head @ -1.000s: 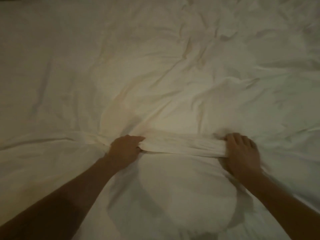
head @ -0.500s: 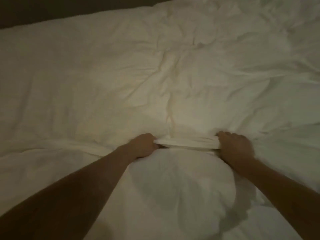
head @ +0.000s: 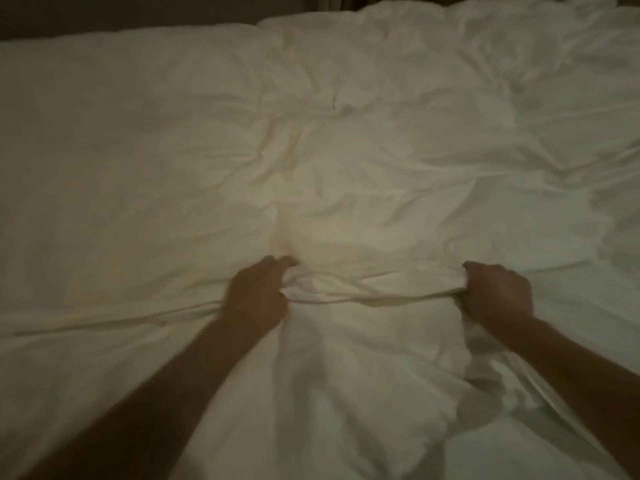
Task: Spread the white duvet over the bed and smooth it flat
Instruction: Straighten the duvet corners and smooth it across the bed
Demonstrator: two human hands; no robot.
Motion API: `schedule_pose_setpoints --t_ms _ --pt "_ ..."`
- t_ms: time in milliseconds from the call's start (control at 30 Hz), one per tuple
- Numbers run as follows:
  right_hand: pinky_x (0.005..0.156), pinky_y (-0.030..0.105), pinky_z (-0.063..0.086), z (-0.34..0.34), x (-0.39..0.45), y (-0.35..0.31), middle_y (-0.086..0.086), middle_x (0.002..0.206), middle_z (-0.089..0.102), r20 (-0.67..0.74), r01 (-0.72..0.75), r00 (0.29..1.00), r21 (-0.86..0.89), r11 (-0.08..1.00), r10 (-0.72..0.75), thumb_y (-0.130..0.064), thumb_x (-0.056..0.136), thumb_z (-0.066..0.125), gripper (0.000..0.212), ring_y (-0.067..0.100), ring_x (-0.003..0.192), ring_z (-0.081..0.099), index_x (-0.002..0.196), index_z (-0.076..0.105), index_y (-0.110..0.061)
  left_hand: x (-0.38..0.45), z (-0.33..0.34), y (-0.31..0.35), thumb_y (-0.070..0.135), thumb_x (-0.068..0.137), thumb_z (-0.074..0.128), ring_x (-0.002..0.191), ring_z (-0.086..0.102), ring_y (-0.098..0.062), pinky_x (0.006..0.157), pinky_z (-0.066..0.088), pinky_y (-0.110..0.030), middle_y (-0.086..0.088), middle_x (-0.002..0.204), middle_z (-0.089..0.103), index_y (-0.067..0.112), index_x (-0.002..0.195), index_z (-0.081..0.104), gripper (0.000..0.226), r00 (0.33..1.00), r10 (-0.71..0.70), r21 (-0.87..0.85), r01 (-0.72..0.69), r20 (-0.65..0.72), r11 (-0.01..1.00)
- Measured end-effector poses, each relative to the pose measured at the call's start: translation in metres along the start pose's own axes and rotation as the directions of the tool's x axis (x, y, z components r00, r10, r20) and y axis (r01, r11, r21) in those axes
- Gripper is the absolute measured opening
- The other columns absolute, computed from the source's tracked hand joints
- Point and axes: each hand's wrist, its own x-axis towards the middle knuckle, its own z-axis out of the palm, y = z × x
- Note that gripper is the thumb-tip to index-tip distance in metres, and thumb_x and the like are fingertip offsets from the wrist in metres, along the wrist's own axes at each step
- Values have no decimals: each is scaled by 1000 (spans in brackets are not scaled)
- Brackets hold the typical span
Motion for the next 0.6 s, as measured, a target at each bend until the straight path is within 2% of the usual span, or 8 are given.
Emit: schedule_pose_setpoints --t_ms 67,167,267,367,433,500,533,600 --pt "63 27 36 14 13 -10 0 91 71 13 58 998 38 998 -58 -23 88 50 13 25 84 68 90 62 -24 0 25 47 42 77 53 106 61 -20 94 44 -31 0 121 64 25 135 55 60 981 182 -72 -186 -64 980" --pt "59 27 35 -14 25 1 2 76 68 -62 115 993 182 977 -105 -18 76 62 7 29 74 66 78 63 -24 36 36 117 62 88 48 107 58 -23 93 46 -36 -1 123 59 28 141 44 63 987 143 -78 -137 78 987" --pt "53 28 34 -77 25 30 -1 57 61 -363 285 921 376 882 -143 -15 66 66 11 26 56 59 69 62 -25 71 5 152 52 89 44 93 66 -31 76 50 -39 -7 101 69 29 120 55 40 985 165 -153 -171 -52 973" --pt "56 31 43 -94 47 31 -3 67 64 -601 434 789 394 810 -130 -19 61 66 21 21 60 57 82 66 -23 80 -19 142 56 84 39 85 66 -30 68 50 -39 -6 89 71 31 104 60 38 972 109 -268 -164 -209 949" --pt "70 33 48 -61 77 22 -1 91 66 -384 350 896 299 888 -224 -22 70 68 29 23 84 61 99 65 -22 92 -2 122 58 92 34 107 62 -28 85 47 -36 -7 118 68 28 121 62 50 993 -88 -68 93 73 993" --pt "86 33 45 -13 93 11 1 111 61 -2 278 960 109 955 -279 -38 84 60 36 24 104 57 116 60 -22 99 36 106 55 100 34 117 57 -26 92 42 -33 -7 129 61 20 129 57 50 915 -296 209 244 274 947" --pt "89 34 41 5 95 10 1 116 59 94 270 958 26 962 -271 -44 88 55 39 23 107 56 120 57 -23 100 52 104 53 101 34 114 59 -26 91 43 -33 -6 127 62 19 126 58 48 900 -319 255 246 298 935" --pt "92 35 38 23 88 17 -1 120 56 74 280 957 13 960 -280 -48 89 53 42 23 110 53 123 52 -23 103 74 104 49 102 33 111 61 -25 89 44 -33 -5 121 64 20 121 60 45 904 -315 242 250 289 938"
